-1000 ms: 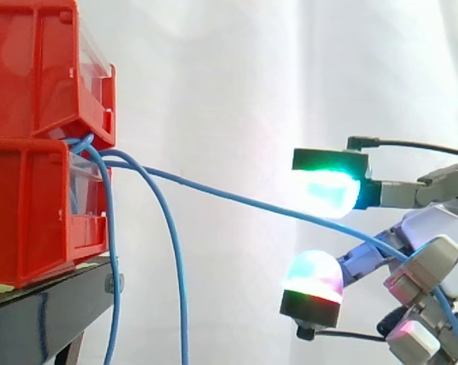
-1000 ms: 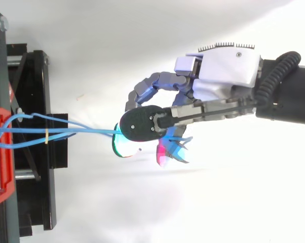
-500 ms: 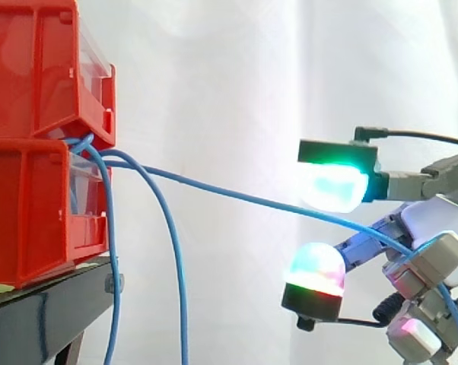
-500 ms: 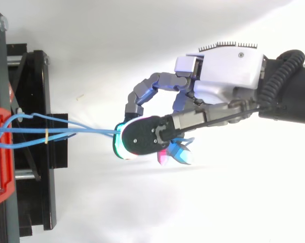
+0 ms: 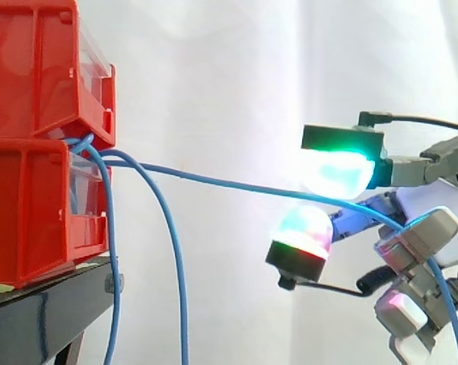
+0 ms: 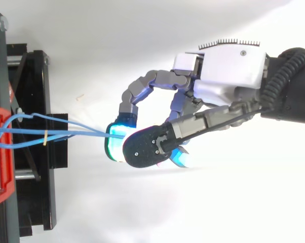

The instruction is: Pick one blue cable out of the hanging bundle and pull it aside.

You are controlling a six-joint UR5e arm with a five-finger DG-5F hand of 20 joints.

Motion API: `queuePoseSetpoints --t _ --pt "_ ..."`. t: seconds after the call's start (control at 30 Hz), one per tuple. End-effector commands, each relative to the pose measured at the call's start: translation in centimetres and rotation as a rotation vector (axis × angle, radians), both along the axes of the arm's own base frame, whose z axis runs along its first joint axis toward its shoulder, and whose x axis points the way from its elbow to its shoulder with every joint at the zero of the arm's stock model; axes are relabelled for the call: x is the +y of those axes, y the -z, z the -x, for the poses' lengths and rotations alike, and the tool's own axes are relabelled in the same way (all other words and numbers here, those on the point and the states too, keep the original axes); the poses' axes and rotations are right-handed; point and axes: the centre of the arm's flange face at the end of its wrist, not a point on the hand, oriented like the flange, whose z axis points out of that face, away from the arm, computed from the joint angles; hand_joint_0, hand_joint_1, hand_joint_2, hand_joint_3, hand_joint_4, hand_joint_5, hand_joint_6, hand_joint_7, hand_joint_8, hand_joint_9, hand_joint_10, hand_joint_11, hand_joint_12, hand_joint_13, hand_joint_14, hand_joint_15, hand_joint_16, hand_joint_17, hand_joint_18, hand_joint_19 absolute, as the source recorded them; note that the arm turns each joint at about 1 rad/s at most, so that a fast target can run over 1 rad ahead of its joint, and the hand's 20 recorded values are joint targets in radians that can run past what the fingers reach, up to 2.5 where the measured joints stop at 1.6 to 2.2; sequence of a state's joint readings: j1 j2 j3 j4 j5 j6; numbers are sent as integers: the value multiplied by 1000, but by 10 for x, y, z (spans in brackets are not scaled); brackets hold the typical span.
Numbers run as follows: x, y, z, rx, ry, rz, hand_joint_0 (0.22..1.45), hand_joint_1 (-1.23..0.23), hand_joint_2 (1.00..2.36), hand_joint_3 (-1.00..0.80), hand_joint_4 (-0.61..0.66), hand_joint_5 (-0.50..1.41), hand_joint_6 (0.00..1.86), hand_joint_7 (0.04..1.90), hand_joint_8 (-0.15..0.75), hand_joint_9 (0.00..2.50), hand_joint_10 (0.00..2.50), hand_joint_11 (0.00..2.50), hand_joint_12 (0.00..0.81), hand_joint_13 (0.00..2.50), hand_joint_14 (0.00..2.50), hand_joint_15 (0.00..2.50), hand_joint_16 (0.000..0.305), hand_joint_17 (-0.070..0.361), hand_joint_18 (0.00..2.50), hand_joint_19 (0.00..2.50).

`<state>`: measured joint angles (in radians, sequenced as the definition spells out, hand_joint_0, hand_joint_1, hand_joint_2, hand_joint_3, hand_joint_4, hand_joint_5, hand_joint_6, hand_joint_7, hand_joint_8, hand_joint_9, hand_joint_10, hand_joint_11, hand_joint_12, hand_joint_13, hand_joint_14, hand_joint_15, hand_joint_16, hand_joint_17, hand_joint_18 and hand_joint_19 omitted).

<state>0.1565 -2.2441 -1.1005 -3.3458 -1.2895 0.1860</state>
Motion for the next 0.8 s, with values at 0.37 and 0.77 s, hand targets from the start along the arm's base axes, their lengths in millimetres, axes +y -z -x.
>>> queuePoseSetpoints --t 0.37,0.77 --pt "0 -5 -1 -14 -16 40 602 -720 1015 -307 -171 -71 919 922 221 1485 26 1185 307 1053 25 674 46 102 779 527" --pt "-4 -3 -1 -9 -11 42 624 -729 1016 -275 -157 -59 922 913 215 1473 28 1114 310 1042 25 661 45 102 775 503"
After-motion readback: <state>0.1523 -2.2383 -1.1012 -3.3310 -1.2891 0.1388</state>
